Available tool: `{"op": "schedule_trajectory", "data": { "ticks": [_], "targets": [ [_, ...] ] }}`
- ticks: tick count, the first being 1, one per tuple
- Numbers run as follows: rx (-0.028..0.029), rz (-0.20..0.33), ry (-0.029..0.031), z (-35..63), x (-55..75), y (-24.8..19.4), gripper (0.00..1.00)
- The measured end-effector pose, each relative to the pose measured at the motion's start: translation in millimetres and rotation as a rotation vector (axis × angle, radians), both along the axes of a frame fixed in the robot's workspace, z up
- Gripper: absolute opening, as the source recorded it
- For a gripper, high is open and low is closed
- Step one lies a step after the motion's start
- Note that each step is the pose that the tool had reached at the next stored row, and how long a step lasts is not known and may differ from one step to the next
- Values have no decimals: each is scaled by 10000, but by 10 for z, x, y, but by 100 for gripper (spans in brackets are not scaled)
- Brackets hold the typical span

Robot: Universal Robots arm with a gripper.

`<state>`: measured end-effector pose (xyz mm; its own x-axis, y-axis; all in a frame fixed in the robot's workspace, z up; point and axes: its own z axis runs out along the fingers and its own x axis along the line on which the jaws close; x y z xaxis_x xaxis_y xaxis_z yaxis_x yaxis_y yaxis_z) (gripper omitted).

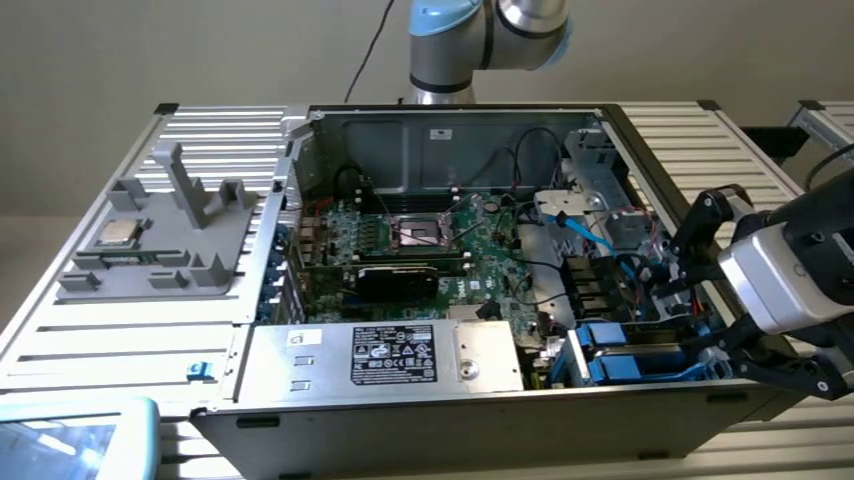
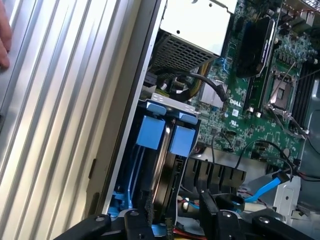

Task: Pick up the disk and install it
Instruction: 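Insert the first disk wire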

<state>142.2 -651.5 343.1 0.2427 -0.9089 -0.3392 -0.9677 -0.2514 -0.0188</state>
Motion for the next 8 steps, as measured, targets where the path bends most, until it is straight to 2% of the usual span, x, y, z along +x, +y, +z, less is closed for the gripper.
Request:
{"op": "schedule_trajectory", "data": {
  "ticks": [3,8],
  "targets": [
    [166,1,19,-21,25,-14,50],
    [349,18,147,-59,36,-21,50]
  ]
}}
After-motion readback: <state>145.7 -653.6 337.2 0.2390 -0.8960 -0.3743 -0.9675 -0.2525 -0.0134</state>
